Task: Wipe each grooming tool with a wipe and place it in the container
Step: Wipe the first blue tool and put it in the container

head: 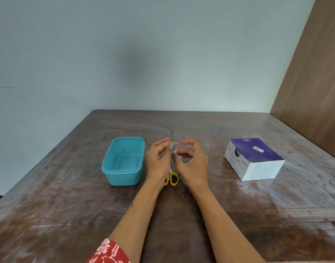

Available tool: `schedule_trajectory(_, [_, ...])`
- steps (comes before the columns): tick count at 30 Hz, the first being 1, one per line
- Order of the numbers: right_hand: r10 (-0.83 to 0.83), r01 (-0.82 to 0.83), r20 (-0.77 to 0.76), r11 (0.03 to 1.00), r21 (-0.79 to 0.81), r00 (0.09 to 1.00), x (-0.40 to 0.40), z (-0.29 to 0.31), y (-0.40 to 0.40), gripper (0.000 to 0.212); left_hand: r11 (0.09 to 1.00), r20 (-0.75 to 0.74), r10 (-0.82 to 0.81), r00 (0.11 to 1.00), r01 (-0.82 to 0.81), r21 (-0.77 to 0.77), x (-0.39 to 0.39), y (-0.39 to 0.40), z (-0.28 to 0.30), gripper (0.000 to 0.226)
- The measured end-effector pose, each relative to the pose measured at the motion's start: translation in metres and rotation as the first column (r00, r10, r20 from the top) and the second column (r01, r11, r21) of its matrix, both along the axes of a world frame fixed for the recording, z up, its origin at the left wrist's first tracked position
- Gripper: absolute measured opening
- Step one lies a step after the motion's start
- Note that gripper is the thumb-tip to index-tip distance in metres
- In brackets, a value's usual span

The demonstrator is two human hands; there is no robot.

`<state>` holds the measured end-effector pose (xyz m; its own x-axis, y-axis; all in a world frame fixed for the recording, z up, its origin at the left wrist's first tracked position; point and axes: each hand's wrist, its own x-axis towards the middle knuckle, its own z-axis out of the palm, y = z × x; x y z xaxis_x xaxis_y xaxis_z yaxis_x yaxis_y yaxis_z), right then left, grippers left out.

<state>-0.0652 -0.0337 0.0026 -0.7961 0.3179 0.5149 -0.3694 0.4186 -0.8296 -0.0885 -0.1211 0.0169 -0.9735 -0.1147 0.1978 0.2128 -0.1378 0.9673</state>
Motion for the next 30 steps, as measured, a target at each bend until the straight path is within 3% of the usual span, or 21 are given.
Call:
schedule_trajectory(4, [0.008, -0.007, 0.019, 0.998, -0.063, 1.000, -0.001, 0.001, -0.002, 0.025, 0.996, 0.059, -0.035, 0.998, 0.030, 0.087, 0.000, 0.000, 0.000, 0.015])
schedule_trajectory(8, [0.007, -0.008, 0.113, 1.000, 0.012, 0.994, -0.006, -0.005, 0.000, 0.007, 0.994, 0.067, -0.030, 0.997, 0.022, 0.108, -0.001, -0.002, 0.001, 0.016])
schedule_trajectory(14, [-0.027, 0.023, 0.041, 0.996, 0.090, 0.999, -0.008, -0.007, -0.002, 0.007, 0.991, 0.054, -0.058, 0.997, 0.050, 0.123, 0.001, -0.002, 0.003, 0.022])
schedule_trajectory(19, [-0.018, -0.009, 0.131, 0.980, 0.200, 0.991, -0.008, -0.010, -0.001, 0.005, 0.995, 0.033, -0.026, 0.999, 0.022, 0.098, -0.001, -0.005, 0.003, 0.024])
schedule_trajectory(23, [-0.046, 0.046, -0.001, 0.987, 0.156, 0.999, -0.006, -0.004, -0.002, 0.007, 0.987, 0.072, -0.099, 0.993, 0.089, 0.132, 0.000, -0.004, 0.002, 0.021])
schedule_trajectory(28, [-0.013, -0.008, 0.106, 0.980, 0.197, 0.994, -0.007, -0.008, -0.002, 0.005, 0.993, 0.064, -0.063, 0.996, 0.055, 0.107, -0.001, -0.006, 0.002, 0.018])
schedule_trajectory(30, [-0.036, 0.022, 0.066, 0.978, 0.207, 0.997, -0.006, -0.007, -0.003, 0.005, 0.992, 0.071, -0.073, 0.995, 0.065, 0.111, -0.001, -0.006, 0.001, 0.015])
